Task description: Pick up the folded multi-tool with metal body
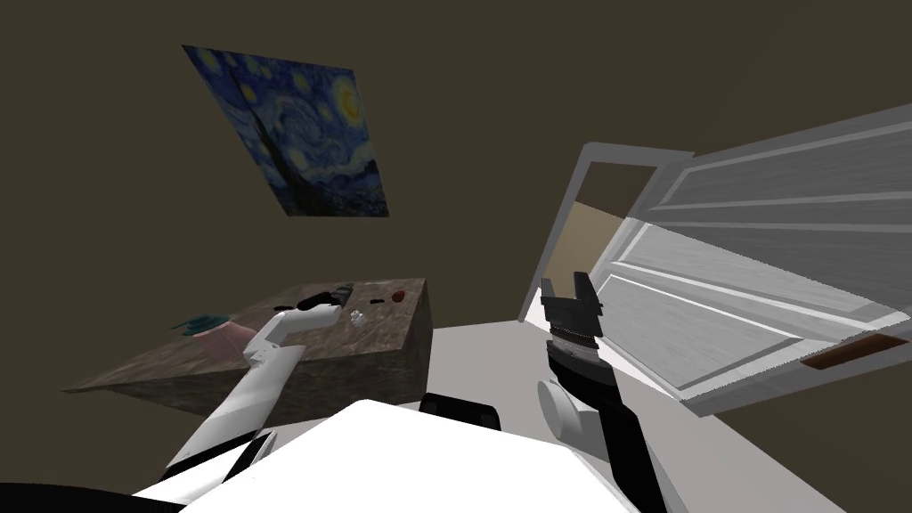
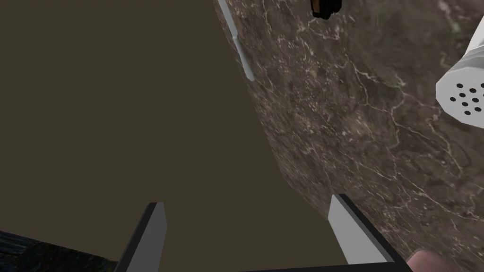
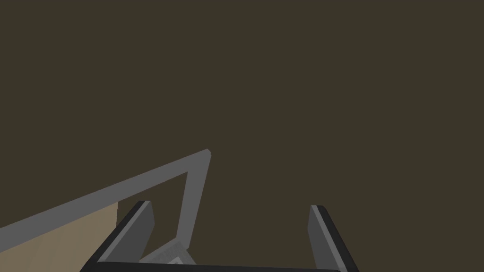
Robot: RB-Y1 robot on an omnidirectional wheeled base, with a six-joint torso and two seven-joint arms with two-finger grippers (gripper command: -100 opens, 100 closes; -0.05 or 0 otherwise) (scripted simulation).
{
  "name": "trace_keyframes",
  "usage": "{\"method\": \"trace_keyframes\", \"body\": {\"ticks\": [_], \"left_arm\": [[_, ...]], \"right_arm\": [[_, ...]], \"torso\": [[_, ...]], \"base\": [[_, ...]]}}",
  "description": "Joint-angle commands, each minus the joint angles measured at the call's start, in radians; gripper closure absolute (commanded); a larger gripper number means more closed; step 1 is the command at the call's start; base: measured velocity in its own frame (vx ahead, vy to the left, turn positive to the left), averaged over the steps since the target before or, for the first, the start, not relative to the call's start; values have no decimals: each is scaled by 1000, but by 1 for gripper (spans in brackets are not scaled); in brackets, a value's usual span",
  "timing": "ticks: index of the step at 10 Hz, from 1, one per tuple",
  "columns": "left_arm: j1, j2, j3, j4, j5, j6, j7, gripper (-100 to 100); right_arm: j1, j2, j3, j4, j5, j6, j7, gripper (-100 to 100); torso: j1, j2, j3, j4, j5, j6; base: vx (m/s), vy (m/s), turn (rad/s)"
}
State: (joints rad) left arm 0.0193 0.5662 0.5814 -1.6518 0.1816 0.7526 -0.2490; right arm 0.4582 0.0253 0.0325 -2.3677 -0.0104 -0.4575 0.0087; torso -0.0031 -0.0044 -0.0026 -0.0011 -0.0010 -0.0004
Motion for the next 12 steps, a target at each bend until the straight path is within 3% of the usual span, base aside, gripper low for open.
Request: {"method": "trace_keyframes", "body": {"ticks": [1,4,6,9,12], "left_arm": [[0,-1,4,2,1,32,-4,-100],[-40,25,50,74,34,126,-51,-100],[-40,25,50,74,34,166,-51,-100],[-76,46,93,146,66,266,-98,-100],[-92,55,113,181,81,348,-121,-100]], "right_arm": [[0,0,0,0,0,0,0,0],[0,0,0,0,0,0,0,0],[0,0,0,0,0,0,0,0],[0,0,0,0,0,0,0,0],[0,0,0,0,0,0,0,0]], "torso": [[0,0,0,0,0,0],[1,1,1,0,0,0],[1,0,0,0,0,0],[3,1,0,0,1,0],[3,-2,-1,0,1,0]], "base": [[39,-26,4],[71,-42,-49],[61,-29,-3],[81,-21,-40],[106,-6,-25]]}}
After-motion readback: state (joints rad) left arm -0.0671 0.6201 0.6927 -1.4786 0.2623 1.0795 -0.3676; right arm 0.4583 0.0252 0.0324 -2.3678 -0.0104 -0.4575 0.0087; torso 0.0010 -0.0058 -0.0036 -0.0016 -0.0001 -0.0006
